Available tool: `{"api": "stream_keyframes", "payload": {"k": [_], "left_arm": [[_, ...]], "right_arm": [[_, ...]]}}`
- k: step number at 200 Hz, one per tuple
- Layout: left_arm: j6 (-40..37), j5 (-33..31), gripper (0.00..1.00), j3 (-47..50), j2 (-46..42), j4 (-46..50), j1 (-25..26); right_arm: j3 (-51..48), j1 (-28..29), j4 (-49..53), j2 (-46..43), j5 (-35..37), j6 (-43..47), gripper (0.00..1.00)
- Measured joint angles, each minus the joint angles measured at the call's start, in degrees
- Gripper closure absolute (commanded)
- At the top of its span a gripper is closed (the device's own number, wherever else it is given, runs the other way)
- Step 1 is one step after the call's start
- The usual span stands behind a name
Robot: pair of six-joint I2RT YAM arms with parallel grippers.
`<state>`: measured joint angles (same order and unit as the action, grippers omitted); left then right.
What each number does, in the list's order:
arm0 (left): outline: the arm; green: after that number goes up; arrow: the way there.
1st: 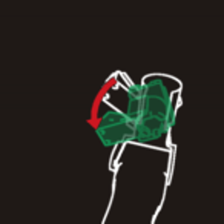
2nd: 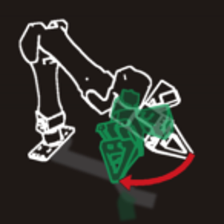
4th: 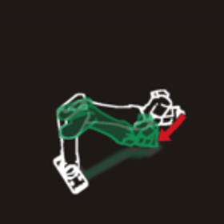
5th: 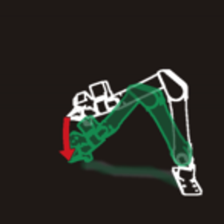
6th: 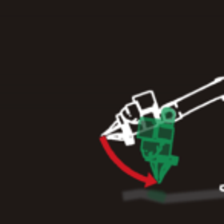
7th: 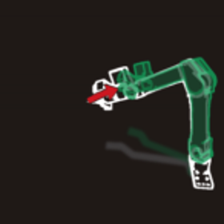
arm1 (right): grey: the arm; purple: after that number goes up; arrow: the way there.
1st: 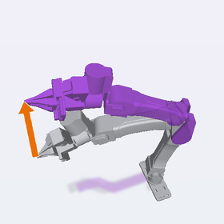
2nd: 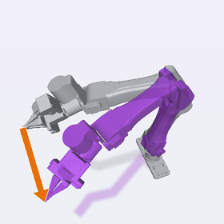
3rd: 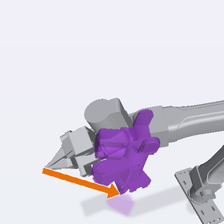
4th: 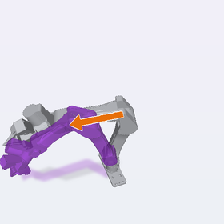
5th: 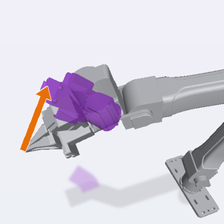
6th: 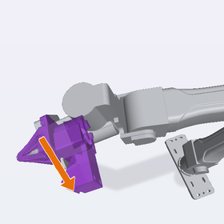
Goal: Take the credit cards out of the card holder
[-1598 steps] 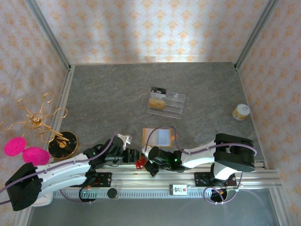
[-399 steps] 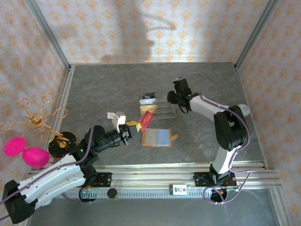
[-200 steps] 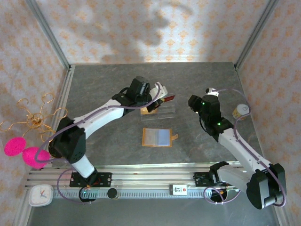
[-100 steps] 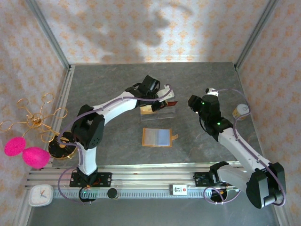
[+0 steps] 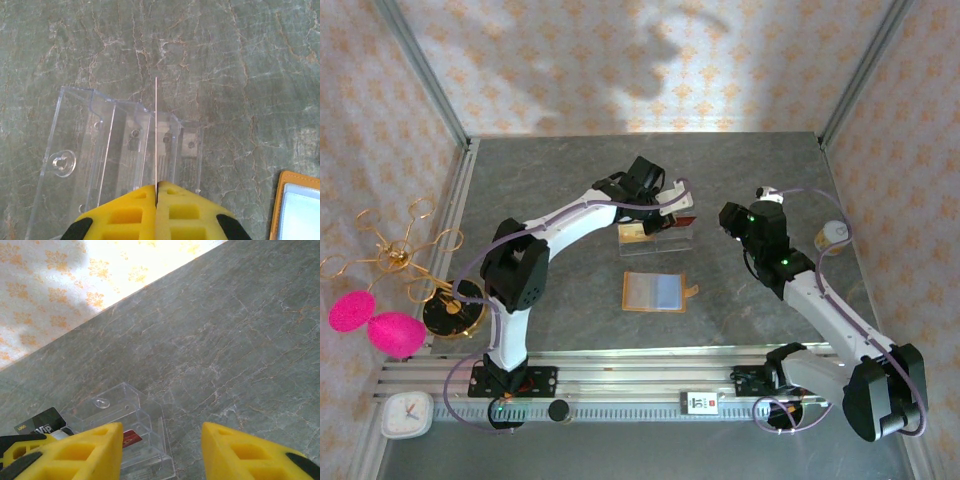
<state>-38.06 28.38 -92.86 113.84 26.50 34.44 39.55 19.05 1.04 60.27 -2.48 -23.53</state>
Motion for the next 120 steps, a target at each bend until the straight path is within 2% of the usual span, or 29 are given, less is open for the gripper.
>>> {"api": "stream_keyframes", "payload": {"k": [81,95,120], "left_arm": [[-1.1,-1.9,1.00,-2.2,2.8,1.9,0.0],[-1.0,-2.2,0.87,-2.4,3.3,2.4,0.0],[-0.3,-3.4,0.81,-2.7,3.6,2.6,0.0]], "right_arm": [[0.0,0.0,0.0,0.0,-0.9,0.2,0.56],[0.0,0.0,0.0,0.0,-1.3,0.2,0.56],[0.0,0.0,0.0,0.0,-2.1,0.2,0.55]]}}
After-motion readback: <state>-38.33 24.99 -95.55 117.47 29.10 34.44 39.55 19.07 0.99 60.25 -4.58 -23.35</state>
